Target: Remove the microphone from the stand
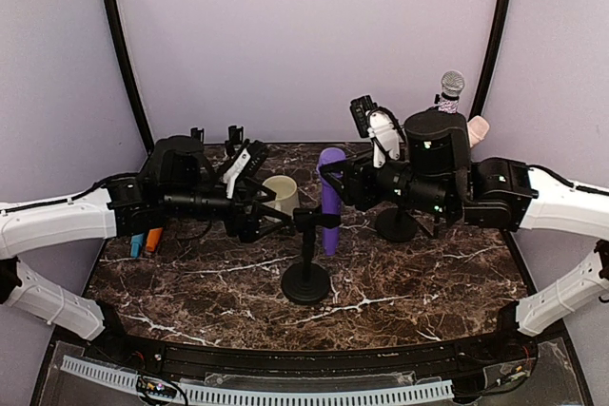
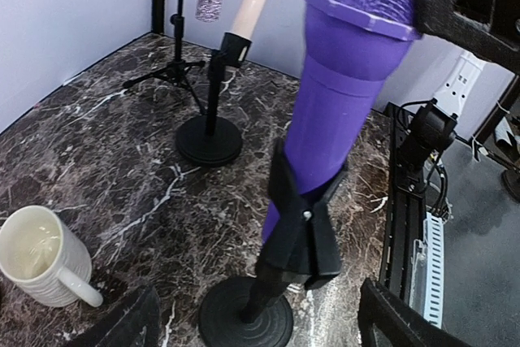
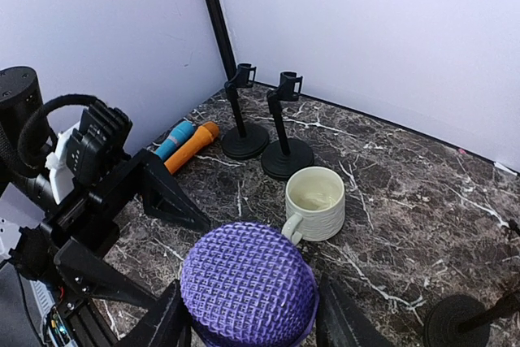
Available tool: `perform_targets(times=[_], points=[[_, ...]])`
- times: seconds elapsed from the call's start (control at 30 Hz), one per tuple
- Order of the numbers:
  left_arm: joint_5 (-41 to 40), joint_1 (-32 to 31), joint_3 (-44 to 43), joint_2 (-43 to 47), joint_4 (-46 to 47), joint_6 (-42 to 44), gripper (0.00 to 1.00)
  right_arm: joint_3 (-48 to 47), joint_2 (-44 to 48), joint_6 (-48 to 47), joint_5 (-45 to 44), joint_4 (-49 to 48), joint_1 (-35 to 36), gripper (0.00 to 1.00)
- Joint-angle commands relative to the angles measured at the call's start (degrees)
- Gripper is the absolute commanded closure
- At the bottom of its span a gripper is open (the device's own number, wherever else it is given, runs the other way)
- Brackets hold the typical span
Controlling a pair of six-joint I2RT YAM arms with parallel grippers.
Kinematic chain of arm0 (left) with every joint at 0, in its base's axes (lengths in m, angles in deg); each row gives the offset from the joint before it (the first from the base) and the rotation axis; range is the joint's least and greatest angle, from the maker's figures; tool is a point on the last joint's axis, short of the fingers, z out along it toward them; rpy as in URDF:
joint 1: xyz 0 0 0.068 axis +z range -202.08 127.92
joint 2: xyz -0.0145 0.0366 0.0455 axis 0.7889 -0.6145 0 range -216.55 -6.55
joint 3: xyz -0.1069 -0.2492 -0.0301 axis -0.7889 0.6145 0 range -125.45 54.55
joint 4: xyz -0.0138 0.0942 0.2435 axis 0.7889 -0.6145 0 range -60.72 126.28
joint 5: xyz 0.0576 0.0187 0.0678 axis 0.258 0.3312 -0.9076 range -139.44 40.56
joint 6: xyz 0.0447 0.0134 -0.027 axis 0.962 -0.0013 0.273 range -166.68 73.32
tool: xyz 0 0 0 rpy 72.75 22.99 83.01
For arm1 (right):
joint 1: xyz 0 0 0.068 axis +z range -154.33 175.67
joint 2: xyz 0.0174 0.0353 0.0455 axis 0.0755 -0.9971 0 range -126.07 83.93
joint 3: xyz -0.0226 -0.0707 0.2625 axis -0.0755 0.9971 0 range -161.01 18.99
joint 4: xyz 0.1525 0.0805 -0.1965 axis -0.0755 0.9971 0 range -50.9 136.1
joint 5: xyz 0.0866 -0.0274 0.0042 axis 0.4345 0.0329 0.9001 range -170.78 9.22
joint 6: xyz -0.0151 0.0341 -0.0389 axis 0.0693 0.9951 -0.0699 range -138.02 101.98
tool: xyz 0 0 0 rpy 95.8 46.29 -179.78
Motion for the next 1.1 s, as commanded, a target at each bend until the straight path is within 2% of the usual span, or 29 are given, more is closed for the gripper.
perform_targets(times=[0.0,0.13,0.43,0.63,0.8,0.97,1.07], points=[[2.72,-3.03,-2.16,-0.98,0.18,2.44,0.14,-0.87,1.65,-3.35,6.10,-5.97,-0.72,0.58],[2.55,-4.87,-1.81,-1.77,1.65,1.58,0.13,-0.74,1.41,-3.73,6.31,-5.88,-0.73,0.58],[-5.62,-6.54,-2.76,-4.79,-0.04,3.99,0.12,0.02,1.47,-3.91,8.18,-6.99,-0.73,0.58],[-6.18,-7.30,-4.37,-6.82,0.62,5.92,0.15,-0.07,1.14,-4.00,7.94,-6.91,-0.76,0.58],[-6.26,-7.97,-4.61,-7.57,0.79,6.82,0.31,-0.07,0.88,-3.65,7.39,-6.69,-0.73,0.58],[-6.55,-8.33,-4.15,-7.27,0.55,7.32,0.49,-0.23,-0.13,-3.64,5.74,-6.04,-0.73,0.46],[-6.32,-8.47,-3.87,-7.13,0.48,7.38,0.57,-0.70,-1.33,-3.60,4.86,-5.74,-0.73,0.38]])
